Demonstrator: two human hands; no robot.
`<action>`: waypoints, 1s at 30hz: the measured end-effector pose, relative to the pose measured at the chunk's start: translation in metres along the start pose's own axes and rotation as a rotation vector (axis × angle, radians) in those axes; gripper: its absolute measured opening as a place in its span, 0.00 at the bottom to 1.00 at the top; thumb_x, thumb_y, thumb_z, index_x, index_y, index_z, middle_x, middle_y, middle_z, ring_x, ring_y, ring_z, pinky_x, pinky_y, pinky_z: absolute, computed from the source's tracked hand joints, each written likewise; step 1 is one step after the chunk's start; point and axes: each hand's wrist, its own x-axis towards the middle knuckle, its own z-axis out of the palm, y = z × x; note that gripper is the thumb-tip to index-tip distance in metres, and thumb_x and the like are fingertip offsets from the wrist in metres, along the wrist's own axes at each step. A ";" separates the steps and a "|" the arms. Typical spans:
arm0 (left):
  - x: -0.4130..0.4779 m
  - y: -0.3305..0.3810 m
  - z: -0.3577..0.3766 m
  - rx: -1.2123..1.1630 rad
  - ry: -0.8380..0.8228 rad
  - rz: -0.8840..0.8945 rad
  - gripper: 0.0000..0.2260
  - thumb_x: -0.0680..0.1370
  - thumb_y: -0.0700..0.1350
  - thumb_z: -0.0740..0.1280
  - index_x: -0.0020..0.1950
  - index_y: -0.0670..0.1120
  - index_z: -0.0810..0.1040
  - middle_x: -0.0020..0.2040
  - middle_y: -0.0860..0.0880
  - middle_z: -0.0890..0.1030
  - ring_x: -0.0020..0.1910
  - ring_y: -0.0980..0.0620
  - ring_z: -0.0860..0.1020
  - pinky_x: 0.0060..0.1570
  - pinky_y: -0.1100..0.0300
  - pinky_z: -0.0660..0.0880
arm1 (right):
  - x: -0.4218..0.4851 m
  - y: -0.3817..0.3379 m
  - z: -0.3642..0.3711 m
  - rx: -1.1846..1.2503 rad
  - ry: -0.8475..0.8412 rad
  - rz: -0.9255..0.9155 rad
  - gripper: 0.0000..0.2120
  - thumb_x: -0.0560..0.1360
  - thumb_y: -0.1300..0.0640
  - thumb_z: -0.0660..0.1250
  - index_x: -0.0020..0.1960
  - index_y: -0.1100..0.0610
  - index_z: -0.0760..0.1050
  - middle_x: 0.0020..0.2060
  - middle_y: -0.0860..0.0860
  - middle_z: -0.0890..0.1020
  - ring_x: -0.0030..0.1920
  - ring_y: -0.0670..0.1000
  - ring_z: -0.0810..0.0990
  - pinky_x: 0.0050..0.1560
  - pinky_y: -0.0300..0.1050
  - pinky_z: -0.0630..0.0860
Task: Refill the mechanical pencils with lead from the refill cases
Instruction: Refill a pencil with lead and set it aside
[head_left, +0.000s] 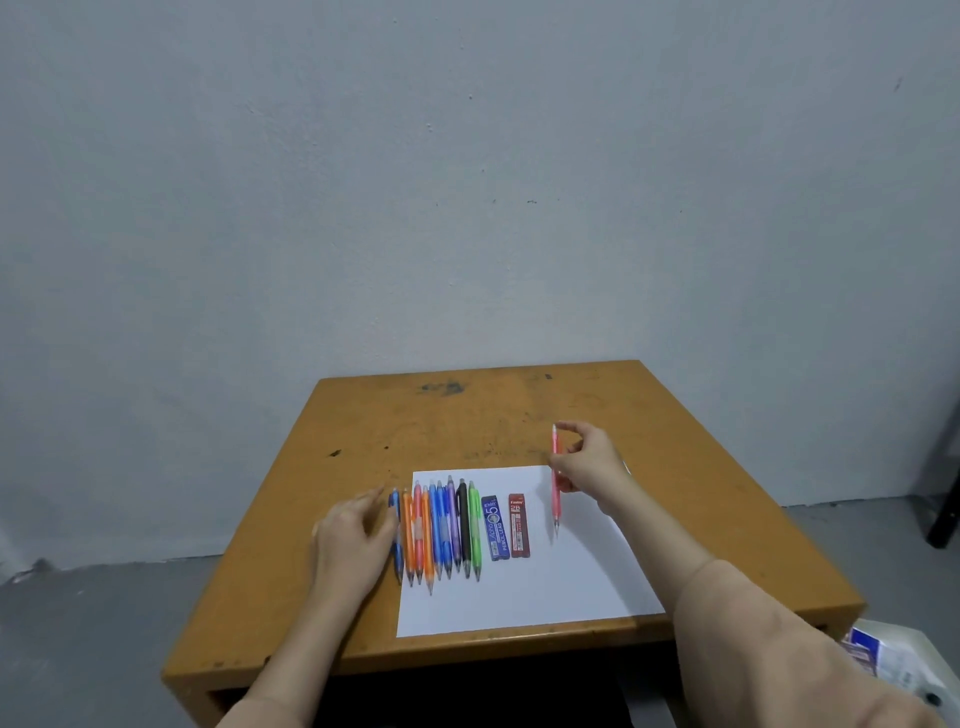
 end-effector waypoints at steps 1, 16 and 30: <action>0.001 -0.003 0.000 0.025 0.002 -0.006 0.20 0.77 0.52 0.67 0.67 0.48 0.74 0.64 0.48 0.77 0.65 0.50 0.72 0.65 0.47 0.69 | 0.004 0.002 -0.001 -0.036 0.000 0.012 0.24 0.73 0.70 0.65 0.67 0.57 0.70 0.32 0.52 0.70 0.30 0.51 0.73 0.32 0.45 0.78; 0.009 -0.016 0.009 0.273 -0.040 -0.063 0.22 0.79 0.56 0.61 0.71 0.49 0.70 0.72 0.50 0.69 0.72 0.51 0.63 0.71 0.50 0.57 | 0.035 0.027 -0.011 -0.326 0.074 0.031 0.20 0.72 0.65 0.67 0.64 0.58 0.75 0.38 0.51 0.75 0.36 0.50 0.74 0.31 0.40 0.69; 0.005 -0.012 0.007 0.357 -0.078 -0.041 0.23 0.80 0.57 0.58 0.72 0.50 0.68 0.73 0.51 0.67 0.73 0.51 0.62 0.72 0.50 0.57 | 0.037 0.033 -0.007 -0.421 0.102 0.008 0.11 0.74 0.64 0.64 0.54 0.60 0.81 0.47 0.55 0.81 0.44 0.51 0.76 0.41 0.39 0.68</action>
